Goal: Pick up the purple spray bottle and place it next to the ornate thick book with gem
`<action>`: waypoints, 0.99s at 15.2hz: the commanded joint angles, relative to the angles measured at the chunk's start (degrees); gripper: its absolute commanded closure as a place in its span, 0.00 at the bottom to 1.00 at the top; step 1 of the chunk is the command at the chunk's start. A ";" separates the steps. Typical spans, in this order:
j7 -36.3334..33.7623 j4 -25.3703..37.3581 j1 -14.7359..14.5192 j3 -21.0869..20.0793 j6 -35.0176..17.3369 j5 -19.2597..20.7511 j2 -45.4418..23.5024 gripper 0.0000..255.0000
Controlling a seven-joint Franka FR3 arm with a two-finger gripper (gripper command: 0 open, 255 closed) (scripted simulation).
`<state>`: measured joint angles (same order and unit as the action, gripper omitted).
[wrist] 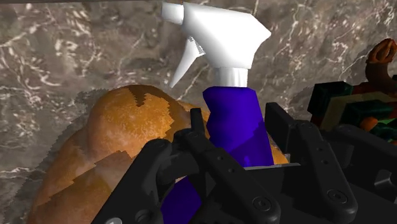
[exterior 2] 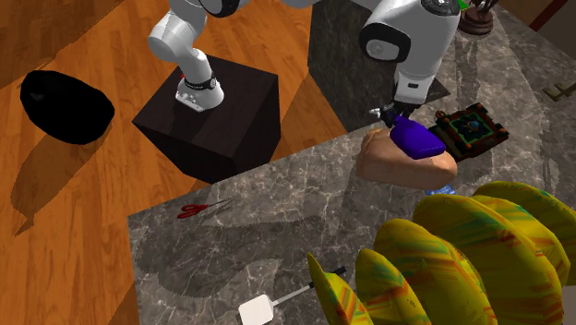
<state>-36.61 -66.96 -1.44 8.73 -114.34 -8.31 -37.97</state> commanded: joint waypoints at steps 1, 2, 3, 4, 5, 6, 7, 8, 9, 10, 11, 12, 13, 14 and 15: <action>0.32 -2.36 0.62 0.30 -1.59 0.22 -4.37 1.00; 0.36 -2.75 0.63 0.24 -2.21 0.20 -4.59 1.00; 0.42 -3.12 0.59 0.26 -2.82 0.11 -4.83 1.00; 0.45 -3.44 0.60 0.21 -3.36 0.09 -5.06 1.00; 0.46 -3.44 0.59 0.23 -3.36 0.07 -5.06 1.00; 0.49 -3.44 0.52 0.32 -3.36 0.00 -5.07 1.00; 0.49 -3.44 0.54 0.30 -3.36 0.02 -5.07 1.00; 0.48 -3.44 0.56 0.28 -3.36 0.03 -5.07 1.00; 0.47 -3.44 0.58 0.24 -3.36 0.06 -5.07 1.00; 0.45 -3.44 0.61 0.20 -3.36 0.09 -5.06 1.00; 0.44 -3.44 0.62 0.17 -3.36 0.11 -5.06 1.00; 0.43 -3.44 0.65 0.14 -3.37 0.14 -5.06 1.00; 0.74 -6.30 0.59 0.26 -4.72 0.19 -3.62 0.00; 1.79 -10.69 0.91 0.38 -7.17 0.08 -1.76 0.00; 2.20 -9.30 1.45 0.36 -6.81 -0.11 -2.83 0.00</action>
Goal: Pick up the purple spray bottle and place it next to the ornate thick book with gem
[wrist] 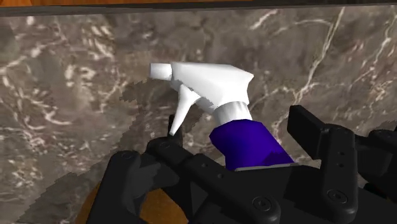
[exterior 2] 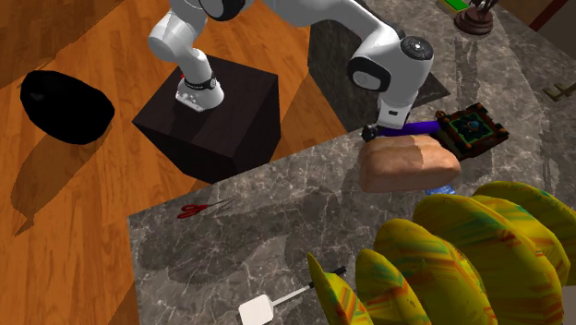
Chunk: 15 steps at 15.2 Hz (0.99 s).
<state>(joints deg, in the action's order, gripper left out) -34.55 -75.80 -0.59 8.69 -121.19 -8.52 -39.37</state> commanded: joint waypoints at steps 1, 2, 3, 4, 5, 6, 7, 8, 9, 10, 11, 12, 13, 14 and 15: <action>0.46 -1.86 0.70 0.44 -0.51 0.05 -0.58 0.00; 0.12 -3.18 0.24 0.41 -1.28 0.15 -0.03 0.00; -1.65 5.41 -0.19 0.14 3.48 0.37 -3.66 0.00; -1.72 5.85 -0.20 0.23 4.80 0.50 -2.77 0.00; -1.80 6.40 -0.20 0.32 6.17 0.62 -1.96 0.00; -1.87 7.08 -0.19 0.40 7.58 0.73 -1.22 0.00; -1.93 7.71 -0.17 0.45 8.74 0.82 -0.68 0.00; -1.93 7.71 -0.17 0.45 8.74 0.82 -0.68 0.00; -1.93 7.69 -0.17 0.45 8.73 0.82 -0.67 0.00; -1.93 7.70 -0.17 0.45 8.74 0.82 -0.68 0.00; -1.93 7.71 -0.17 0.45 8.74 0.82 -0.68 0.00; -1.93 7.71 -0.17 0.45 8.74 0.82 -0.68 0.00; -1.93 7.71 -0.17 0.45 8.74 0.82 -0.68 0.00; -1.93 7.71 -0.17 0.45 8.74 0.82 -0.68 0.00; -1.93 7.71 -0.17 0.45 8.74 0.82 -0.68 0.00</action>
